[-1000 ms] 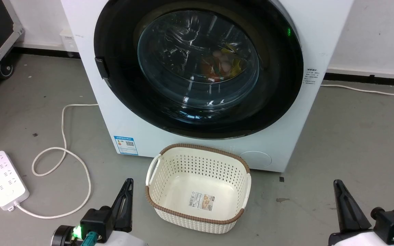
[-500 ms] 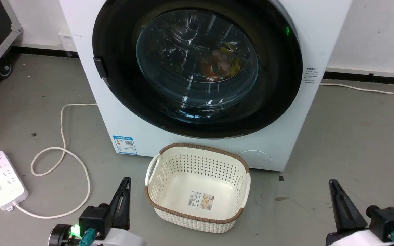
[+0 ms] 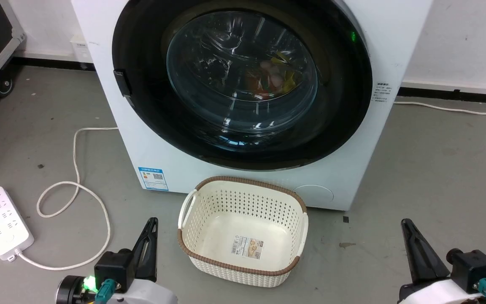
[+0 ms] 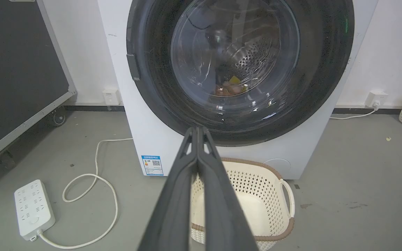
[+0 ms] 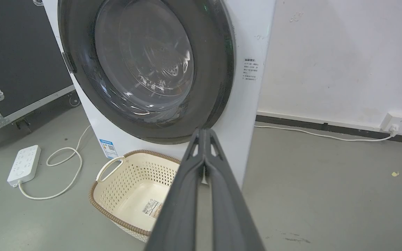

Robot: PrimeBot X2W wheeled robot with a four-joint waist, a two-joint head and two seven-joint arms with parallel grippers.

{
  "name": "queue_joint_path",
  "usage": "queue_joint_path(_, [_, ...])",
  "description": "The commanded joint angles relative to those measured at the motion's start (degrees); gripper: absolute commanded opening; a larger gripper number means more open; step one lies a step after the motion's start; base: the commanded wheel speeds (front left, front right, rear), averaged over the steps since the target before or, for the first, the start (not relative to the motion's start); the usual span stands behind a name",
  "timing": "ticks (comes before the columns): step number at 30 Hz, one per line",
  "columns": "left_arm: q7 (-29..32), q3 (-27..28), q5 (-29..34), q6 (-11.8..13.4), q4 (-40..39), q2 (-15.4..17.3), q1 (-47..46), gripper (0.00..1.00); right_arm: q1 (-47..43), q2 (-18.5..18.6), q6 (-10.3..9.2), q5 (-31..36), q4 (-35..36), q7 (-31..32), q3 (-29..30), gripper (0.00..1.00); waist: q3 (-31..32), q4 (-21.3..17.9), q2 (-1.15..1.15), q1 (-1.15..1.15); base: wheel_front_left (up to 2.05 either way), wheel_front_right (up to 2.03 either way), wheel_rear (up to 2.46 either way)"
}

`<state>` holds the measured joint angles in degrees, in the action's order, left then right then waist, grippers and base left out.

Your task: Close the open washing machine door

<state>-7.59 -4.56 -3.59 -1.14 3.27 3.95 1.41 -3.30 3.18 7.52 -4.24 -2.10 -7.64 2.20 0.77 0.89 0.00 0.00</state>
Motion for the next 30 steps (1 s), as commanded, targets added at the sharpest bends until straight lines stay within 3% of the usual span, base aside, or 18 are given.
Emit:
queue_joint_path(1, [0.2, 0.3, 0.5, 0.3, -0.2, -0.3, -0.6, 0.0, 0.9, -0.1, -0.02, 0.5, 0.4, 0.2, -0.2, 0.0, 0.0, 0.0, 0.0, 0.0, 0.0, 0.0, 0.0])
queue_joint_path(30, [3.6, 2.3, 1.9, 0.7, -1.6, -0.6, -0.9, 0.0, 2.0, -0.2, -0.02, 2.2, 1.2, 3.6, -1.1, 0.0, -0.4, -0.4, 0.0, 0.0, 0.0, 0.0, 0.0])
